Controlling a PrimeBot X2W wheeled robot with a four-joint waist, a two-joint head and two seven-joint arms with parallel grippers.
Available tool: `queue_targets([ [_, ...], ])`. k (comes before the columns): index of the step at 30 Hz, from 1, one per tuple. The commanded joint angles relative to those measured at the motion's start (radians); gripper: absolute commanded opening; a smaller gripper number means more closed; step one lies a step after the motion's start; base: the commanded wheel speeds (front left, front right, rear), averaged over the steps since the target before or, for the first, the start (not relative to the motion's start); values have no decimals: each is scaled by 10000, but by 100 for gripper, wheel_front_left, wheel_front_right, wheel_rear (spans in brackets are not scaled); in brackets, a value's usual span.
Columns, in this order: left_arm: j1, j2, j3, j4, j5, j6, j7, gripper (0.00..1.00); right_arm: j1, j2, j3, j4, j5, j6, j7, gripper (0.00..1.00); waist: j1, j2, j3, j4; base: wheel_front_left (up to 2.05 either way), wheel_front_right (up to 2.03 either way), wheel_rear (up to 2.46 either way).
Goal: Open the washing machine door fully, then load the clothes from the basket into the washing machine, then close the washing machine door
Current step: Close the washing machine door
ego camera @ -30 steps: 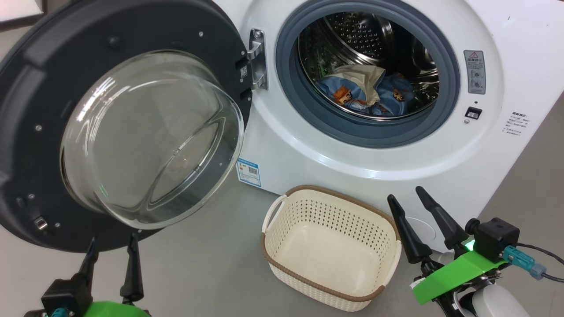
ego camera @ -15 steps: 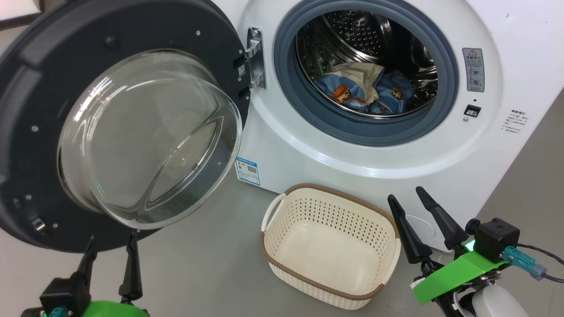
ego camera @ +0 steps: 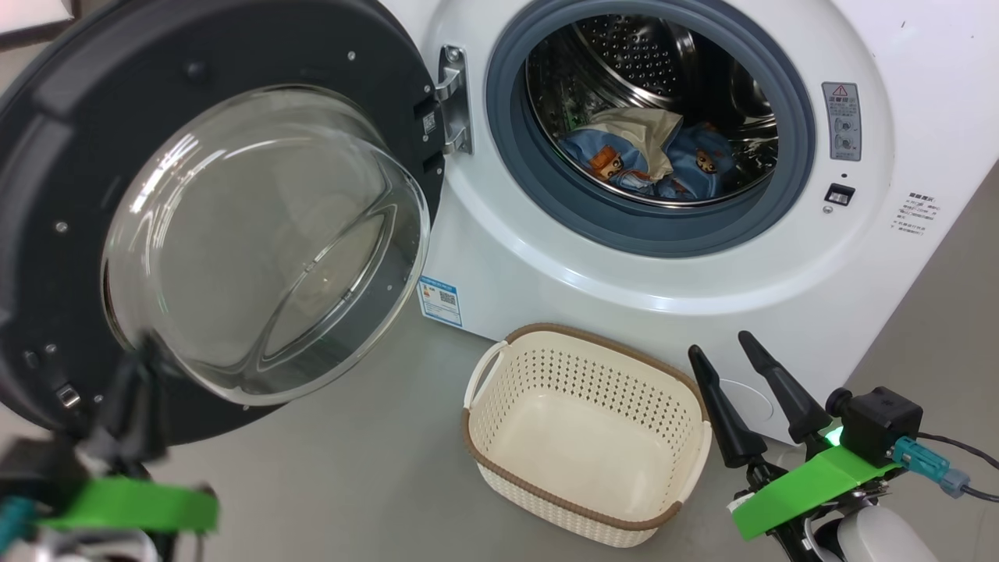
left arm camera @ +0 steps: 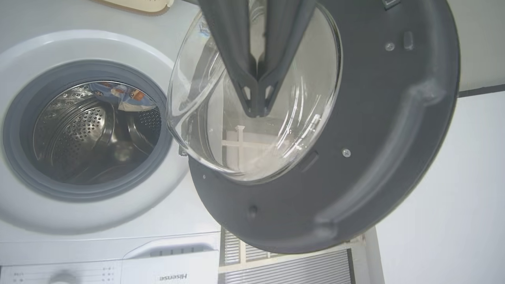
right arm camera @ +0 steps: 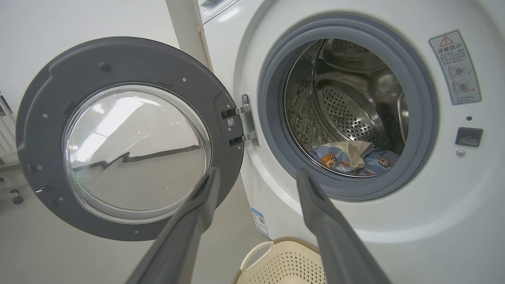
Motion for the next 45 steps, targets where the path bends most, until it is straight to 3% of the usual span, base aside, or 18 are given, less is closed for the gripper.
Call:
queue_targets([
  [1, -683, 382, 475, -516, -205, -57, 84, 0, 56, -14, 144, -270, -14, 16, -46, 100, -1, 0, 0, -8, 0, 0, 0],
  [9, -2106, 1040, 1639, -1486, -2214, -175, 1081, 0, 60, -60, 178, -301, -13, 16, -46, 100, -1, 0, 74, -174, 0, 0, 0],
  [15, -3266, 1490, 3021, -1099, -4243, -142, 1896, 0, 34, -138, 261, -295, -13, 16, -46, 100, -1, 0, 160, -422, 0, 0, 0],
  [23, -4387, 2441, 4512, 873, -6274, -79, 2959, 0, -22, -271, 325, -288, 4, 16, -46, 100, -1, 0, 243, -771, 0, 0, 0],
  [33, -5384, 3436, 5584, 4186, -7687, -114, 3571, 0, -274, -522, 539, -296, 52, 16, -46, 100, -1, 0, 586, -1209, 0, 0, 0],
  [45, -5938, 4393, 5920, 6727, -8247, -207, 4025, 0, -489, -763, 629, -305, 88, 16, -46, 100, -1, 0, 1058, -1682, 0, 0, 0],
])
